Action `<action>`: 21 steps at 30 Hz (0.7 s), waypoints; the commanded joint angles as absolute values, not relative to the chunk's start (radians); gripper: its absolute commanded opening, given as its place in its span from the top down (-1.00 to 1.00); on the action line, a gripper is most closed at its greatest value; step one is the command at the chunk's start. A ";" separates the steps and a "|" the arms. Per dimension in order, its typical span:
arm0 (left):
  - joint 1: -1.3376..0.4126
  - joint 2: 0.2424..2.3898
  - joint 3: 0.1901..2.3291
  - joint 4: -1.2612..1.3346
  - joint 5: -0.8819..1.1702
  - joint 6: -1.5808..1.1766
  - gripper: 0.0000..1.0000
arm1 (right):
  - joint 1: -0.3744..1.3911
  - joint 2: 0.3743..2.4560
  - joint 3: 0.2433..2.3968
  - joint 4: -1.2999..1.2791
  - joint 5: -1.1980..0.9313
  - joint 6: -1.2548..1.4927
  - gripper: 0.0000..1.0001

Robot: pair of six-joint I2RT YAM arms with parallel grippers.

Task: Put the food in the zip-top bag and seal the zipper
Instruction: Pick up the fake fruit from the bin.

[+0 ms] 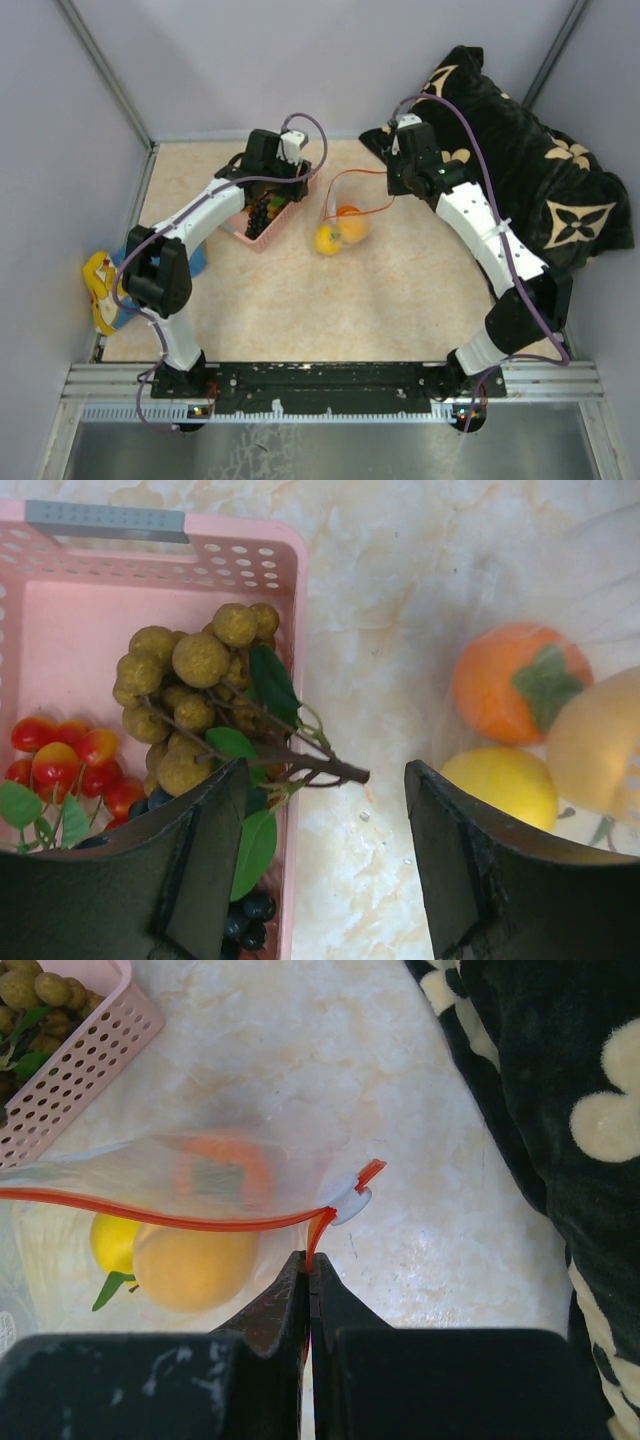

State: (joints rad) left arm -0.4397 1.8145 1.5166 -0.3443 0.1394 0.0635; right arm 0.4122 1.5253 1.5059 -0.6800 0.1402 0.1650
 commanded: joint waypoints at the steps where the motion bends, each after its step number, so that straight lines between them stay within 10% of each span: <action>1: -0.478 1.867 1.579 -0.323 0.056 0.145 -0.36 | 0.420 1.491 1.522 -0.638 0.141 0.160 1.00; 21: -0.515 1.932 1.512 -0.183 -0.161 0.218 0.02 | 0.408 1.484 1.497 -0.616 0.098 0.172 1.00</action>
State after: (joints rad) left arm -0.5049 1.9278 1.5333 -0.2554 -0.1146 0.1921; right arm 0.4103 1.5253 1.4990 -0.6662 0.1123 0.1677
